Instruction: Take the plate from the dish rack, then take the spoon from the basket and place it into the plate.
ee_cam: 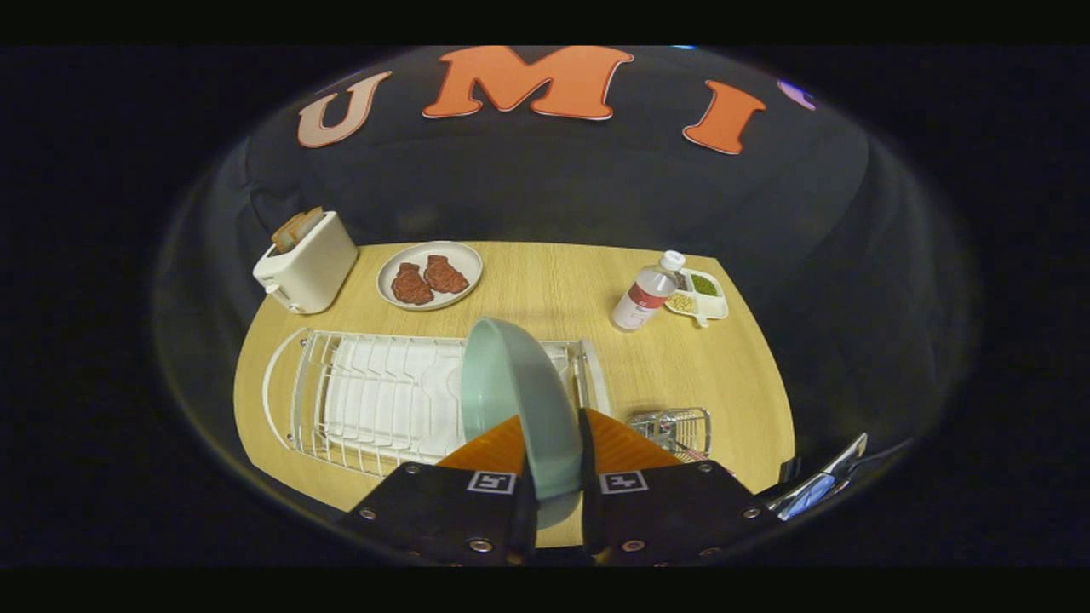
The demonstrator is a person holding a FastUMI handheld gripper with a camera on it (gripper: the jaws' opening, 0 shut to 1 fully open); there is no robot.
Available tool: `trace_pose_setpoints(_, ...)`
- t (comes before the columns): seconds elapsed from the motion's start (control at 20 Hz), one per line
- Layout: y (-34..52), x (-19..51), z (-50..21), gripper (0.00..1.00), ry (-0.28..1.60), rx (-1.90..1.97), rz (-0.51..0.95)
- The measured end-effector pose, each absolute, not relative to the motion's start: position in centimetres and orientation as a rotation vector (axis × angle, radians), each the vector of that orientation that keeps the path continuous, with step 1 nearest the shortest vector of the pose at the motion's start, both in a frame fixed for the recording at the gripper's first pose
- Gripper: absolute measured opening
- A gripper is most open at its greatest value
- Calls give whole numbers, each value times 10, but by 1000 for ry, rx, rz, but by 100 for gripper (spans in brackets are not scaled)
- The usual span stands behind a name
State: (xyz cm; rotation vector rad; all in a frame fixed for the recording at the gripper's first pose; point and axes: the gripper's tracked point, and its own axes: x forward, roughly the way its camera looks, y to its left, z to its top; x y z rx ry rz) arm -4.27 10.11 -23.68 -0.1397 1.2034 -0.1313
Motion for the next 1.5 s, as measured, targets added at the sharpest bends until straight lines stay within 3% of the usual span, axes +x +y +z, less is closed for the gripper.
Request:
trace_pose_setpoints(0.45, 75, -109, -222, 21, 1246, -20, -87)
trace_pose_setpoints(1.05, 69, -212, -255, 21, 1353, 215, 54)
trace_pose_setpoints(1.5, 67, -248, -302, 21, 1370, 370, 112)
